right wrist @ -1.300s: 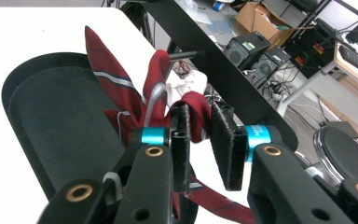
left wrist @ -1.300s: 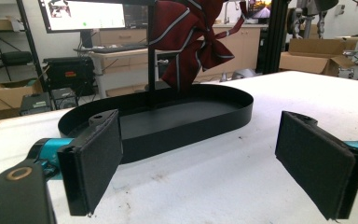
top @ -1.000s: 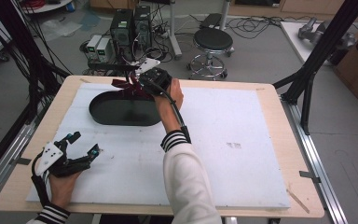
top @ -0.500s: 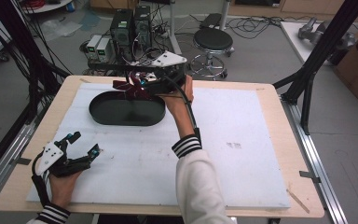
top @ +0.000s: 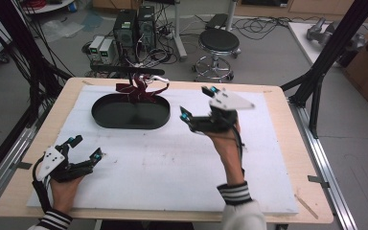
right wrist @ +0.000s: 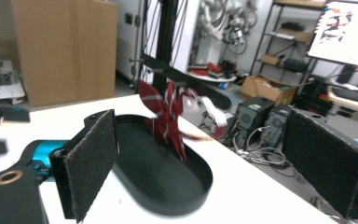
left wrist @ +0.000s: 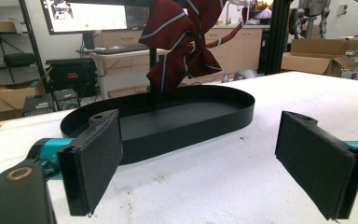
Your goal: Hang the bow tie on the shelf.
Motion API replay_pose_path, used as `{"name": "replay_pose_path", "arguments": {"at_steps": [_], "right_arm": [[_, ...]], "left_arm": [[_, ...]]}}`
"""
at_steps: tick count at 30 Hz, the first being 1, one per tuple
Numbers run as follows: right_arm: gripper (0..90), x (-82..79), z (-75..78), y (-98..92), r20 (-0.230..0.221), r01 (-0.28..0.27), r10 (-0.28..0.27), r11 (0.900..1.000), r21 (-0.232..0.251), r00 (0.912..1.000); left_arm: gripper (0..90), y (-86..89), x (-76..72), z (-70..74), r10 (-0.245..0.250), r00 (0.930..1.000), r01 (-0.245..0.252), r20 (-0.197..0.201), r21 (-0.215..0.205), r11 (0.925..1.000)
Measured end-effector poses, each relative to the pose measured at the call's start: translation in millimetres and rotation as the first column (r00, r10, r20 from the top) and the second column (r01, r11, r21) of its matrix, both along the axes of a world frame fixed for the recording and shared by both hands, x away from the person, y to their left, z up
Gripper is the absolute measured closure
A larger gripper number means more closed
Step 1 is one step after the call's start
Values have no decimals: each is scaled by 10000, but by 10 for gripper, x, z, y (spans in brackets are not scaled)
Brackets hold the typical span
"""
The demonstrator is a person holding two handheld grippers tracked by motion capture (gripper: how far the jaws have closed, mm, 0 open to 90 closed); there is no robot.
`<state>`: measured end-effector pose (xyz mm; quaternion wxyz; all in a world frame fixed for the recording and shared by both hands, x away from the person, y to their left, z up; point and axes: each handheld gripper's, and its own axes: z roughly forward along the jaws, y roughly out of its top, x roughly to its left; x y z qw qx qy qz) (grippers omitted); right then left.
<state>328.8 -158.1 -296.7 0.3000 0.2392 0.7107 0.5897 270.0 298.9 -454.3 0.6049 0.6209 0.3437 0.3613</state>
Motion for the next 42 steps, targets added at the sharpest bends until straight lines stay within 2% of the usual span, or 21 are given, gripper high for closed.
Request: {"name": "replay_pose_path", "arguments": {"at_steps": [2,7,9,11,13,15,16,17,18,19,24,26,27,28,29,37,42], "right_arm": [[99,-181,-139,-179,93,192,-194,9996,188,9998],[99,-565,-527,-551,101,803,-806,9963,316,9967],[99,-666,-750,-666,448,1034,-1058,9932,537,9934],[99,-724,-996,-770,260,1410,-1434,9870,766,9893],[99,-739,-1109,-811,157,1621,-1645,9815,1019,9862],[99,-729,-1148,-842,57,1600,-1608,9848,670,9870],[99,-740,-1159,-846,250,1736,-1754,9828,633,9842],[99,-747,-1181,-853,427,1775,-1814,9807,823,9825],[99,-758,-1216,-857,419,1686,-1742,9792,1131,9838],[99,-757,-1247,-861,440,1651,-1716,9786,1229,9842],[99,-753,-1489,-896,293,2030,-2087,9698,1352,9775],[99,-736,-1557,-919,-15,2207,-2226,9657,1369,9749],[99,-727,-1566,-922,-296,2322,-2304,9627,1386,9727],[99,-729,-1564,-922,-345,2408,-2383,9595,1460,9706],[99,-727,-1563,-926,-221,2425,-2418,9593,1447,9701],[99,-736,-1566,-915,-211,2591,-2585,9576,1260,9658],[99,-739,-1568,-920,-380,2699,-2672,9534,1349,9629]], "left_arm": [[152,-2,-3,-1,12,10000,-12,33,-25,10000],[151,-2,-9,-2,53,10000,-53,83,-30,10000],[151,-2,-10,-3,53,9999,-52,95,-71,10000],[150,1,-12,-4,83,9999,-81,132,-96,9999],[150,5,-10,-4,77,9999,-76,120,-107,9999],[150,8,-12,-4,83,9999,-81,116,-128,9999],[150,7,-13,-5,92,9999,-91,137,-117,9999],[150,6,-13,-5,96,9999,-95,137,-103,9999],[150,5,-14,-5,99,9999,-98,140,-87,9999],[149,4,-16,-4,109,9998,-108,136,-56,9999],[149,3,-19,-5,142,9997,-141,178,-69,9999],[149,0,-21,-6,143,9997,-141,202,-86,9999],[149,0,-21,-6,131,9997,-130,215,-68,9999],[149,1,-24,-6,125,9997,-124,213,-53,9999],[149,1,-25,-6,122,9997,-121,224,-53,9999],[149,-1,-27,-7,129,9996,-128,256,-50,9999],[149,-3,-28,-7,131,9996,-131,252,-25,9999]]}}
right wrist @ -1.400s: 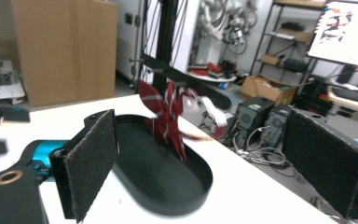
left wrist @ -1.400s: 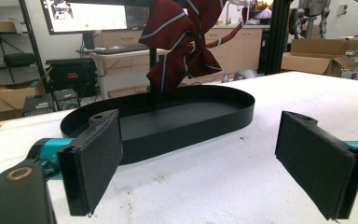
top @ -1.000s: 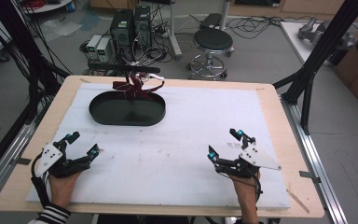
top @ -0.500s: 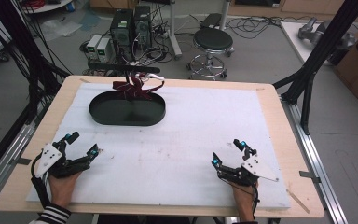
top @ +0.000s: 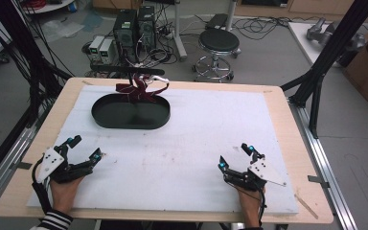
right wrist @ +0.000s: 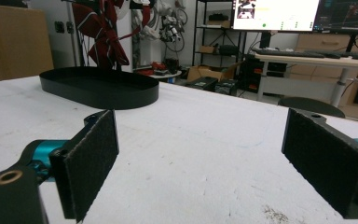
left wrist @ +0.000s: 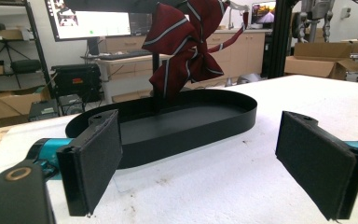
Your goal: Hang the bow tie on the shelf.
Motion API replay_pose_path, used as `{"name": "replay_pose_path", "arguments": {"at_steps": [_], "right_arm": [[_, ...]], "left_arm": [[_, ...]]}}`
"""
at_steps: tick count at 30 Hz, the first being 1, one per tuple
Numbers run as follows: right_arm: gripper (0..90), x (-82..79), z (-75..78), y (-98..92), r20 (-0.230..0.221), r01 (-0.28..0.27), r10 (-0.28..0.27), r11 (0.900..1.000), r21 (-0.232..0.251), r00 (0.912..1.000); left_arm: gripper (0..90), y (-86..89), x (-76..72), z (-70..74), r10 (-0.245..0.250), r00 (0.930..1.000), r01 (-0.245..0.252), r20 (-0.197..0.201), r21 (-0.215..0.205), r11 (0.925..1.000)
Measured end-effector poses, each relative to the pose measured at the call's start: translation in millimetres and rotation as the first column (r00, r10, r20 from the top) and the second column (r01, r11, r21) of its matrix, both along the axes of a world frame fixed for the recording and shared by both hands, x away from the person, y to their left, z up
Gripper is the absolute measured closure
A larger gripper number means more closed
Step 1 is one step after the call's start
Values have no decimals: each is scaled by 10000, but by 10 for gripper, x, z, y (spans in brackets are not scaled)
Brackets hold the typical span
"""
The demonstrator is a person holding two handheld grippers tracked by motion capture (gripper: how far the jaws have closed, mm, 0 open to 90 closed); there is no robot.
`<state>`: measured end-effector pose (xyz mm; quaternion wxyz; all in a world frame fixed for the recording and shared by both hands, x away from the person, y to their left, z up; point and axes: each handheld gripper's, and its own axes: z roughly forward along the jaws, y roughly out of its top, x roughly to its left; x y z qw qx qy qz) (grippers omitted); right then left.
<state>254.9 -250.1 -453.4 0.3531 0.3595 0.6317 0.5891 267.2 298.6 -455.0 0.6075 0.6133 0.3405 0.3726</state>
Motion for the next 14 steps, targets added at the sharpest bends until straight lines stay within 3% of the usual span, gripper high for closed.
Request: {"name": "replay_pose_path", "arguments": {"at_steps": [14], "right_arm": [[99,1,1,10,65,6,-5,9999,-169,10000]], "left_arm": [[149,1,6,1,9,10000,-9,-34,-20,10000]]}}
